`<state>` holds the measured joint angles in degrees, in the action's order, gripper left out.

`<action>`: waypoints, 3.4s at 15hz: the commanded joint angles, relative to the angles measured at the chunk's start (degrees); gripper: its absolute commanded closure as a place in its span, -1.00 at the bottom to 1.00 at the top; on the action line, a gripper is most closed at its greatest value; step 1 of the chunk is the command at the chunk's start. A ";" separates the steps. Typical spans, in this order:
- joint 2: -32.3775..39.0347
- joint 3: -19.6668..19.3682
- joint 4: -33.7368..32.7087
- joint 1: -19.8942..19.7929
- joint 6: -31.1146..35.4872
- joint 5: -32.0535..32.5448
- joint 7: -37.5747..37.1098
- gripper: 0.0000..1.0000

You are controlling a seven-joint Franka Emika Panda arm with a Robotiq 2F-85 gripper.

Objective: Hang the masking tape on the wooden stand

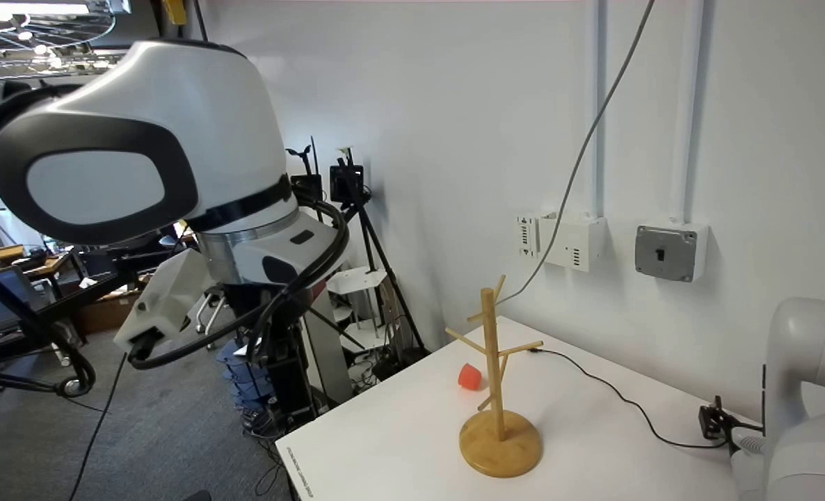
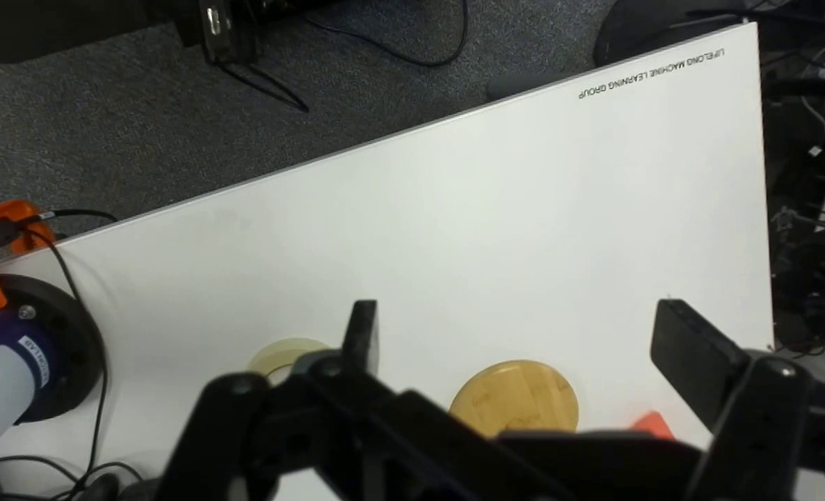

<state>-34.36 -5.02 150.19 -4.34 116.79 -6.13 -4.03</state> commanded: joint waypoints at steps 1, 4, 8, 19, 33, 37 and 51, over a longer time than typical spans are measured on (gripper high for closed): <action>0.03 0.34 -0.10 -0.39 -0.15 -0.21 0.20 -1.00; 2.11 0.34 -2.34 -0.54 -0.22 -0.43 -0.64 -1.00; 9.09 4.35 -1.83 1.43 9.74 -1.94 -4.86 -1.00; 20.07 0.51 -13.05 -2.05 11.39 -1.57 -8.27 -1.00; 21.87 1.83 -13.63 -1.74 13.83 0.79 -10.63 -1.00; 26.81 3.28 -14.27 -1.84 17.27 3.54 -12.18 -1.00; 38.65 0.03 -21.23 -1.43 21.32 8.38 -10.86 -1.00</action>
<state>4.34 -4.39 129.01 -6.36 138.27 2.33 -14.99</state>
